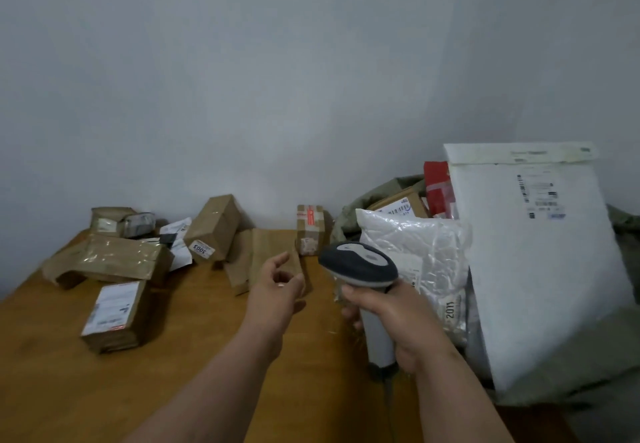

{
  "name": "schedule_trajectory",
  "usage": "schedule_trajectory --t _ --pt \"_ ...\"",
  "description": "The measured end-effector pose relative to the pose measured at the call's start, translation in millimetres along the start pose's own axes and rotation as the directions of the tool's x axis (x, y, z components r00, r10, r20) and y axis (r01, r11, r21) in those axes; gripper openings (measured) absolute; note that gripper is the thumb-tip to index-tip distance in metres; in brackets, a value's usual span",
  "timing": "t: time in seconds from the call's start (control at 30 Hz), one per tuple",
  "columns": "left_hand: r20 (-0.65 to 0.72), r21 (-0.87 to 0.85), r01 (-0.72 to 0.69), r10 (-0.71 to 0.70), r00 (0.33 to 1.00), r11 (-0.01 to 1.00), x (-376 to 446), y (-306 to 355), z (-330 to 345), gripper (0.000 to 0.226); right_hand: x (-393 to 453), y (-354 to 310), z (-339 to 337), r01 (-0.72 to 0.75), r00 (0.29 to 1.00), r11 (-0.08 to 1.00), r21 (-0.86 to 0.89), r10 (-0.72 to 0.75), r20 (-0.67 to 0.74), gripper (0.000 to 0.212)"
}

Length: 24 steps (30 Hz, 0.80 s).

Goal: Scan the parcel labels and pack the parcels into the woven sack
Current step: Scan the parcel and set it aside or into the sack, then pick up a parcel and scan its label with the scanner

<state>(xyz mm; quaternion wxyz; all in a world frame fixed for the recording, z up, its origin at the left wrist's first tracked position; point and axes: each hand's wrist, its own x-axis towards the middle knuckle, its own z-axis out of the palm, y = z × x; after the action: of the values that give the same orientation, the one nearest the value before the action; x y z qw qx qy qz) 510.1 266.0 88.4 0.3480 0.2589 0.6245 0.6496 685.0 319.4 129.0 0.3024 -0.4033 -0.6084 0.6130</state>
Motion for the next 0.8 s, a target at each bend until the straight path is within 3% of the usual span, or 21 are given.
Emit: schedule_trajectory --t 0.4,0.6,0.8 --pt "-0.325 0.002 0.152 -0.144 0.935 0.988 31.9 -35.3 -196.7 0.046 41.3 25.7 193.4 -0.135 0.983 0.990 -0.046 0.140 0.123 0.032" --pt "-0.429 0.018 0.244 -0.213 0.878 0.970 75.3 -53.8 -319.0 0.047 81.6 43.9 308.4 -0.205 0.972 0.979 -0.025 0.206 0.112 0.027" --pt "-0.445 0.090 0.380 -0.304 0.843 0.921 113.5 -77.5 -376.9 0.057 104.4 84.0 372.4 -0.315 0.947 0.949 -0.029 0.317 0.054 0.022"
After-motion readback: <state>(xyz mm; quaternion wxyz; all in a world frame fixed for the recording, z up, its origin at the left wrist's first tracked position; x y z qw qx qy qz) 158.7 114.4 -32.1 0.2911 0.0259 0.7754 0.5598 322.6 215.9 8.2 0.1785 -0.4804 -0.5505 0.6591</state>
